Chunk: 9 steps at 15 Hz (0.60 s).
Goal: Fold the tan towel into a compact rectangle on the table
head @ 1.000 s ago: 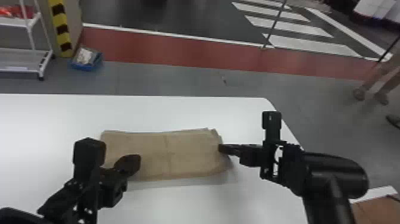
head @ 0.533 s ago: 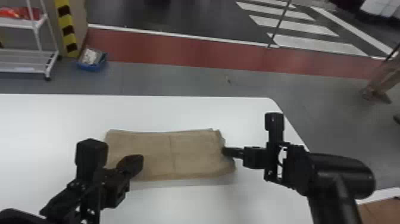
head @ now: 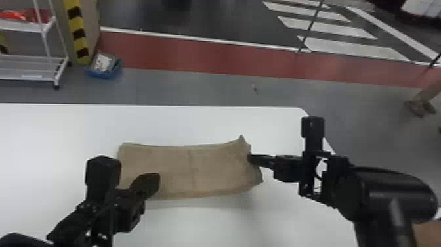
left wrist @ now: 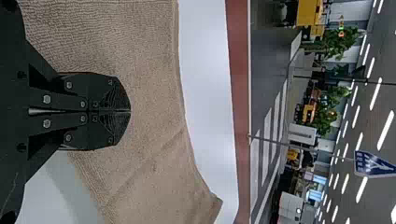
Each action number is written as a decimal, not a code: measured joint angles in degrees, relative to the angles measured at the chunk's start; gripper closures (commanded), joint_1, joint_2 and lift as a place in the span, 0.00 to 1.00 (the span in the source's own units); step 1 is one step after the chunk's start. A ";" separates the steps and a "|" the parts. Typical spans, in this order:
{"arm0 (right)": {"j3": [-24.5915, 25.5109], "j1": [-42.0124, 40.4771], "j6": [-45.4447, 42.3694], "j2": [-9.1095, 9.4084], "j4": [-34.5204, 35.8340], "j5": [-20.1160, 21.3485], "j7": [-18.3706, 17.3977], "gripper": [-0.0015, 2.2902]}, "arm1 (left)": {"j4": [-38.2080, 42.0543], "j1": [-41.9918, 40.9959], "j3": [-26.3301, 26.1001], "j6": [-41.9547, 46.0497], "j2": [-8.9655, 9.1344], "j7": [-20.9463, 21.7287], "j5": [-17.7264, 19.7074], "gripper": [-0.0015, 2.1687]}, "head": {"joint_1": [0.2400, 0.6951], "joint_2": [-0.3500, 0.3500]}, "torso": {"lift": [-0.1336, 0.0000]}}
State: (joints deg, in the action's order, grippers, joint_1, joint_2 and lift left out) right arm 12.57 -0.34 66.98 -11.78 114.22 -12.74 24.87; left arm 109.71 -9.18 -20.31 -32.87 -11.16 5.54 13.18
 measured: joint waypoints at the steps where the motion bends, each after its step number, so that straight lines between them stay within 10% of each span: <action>1: 0.00 0.01 0.55 0.00 1.04 0.09 0.00 0.56 | 0.08 -0.04 0.00 -0.16 0.00 0.00 0.00 0.60 | 1.00 0.12 | 0.07; 9: -0.03 2.14 3.04 0.00 4.83 0.33 0.01 0.56 | 0.15 -0.05 0.51 -0.66 -0.09 0.00 -0.09 0.60 | 1.00 0.14 | 0.07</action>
State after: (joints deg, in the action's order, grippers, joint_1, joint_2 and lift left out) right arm 12.53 1.80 70.02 -11.78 119.05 -12.41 24.87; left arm 109.86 -9.23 -19.80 -33.54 -11.25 5.54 13.09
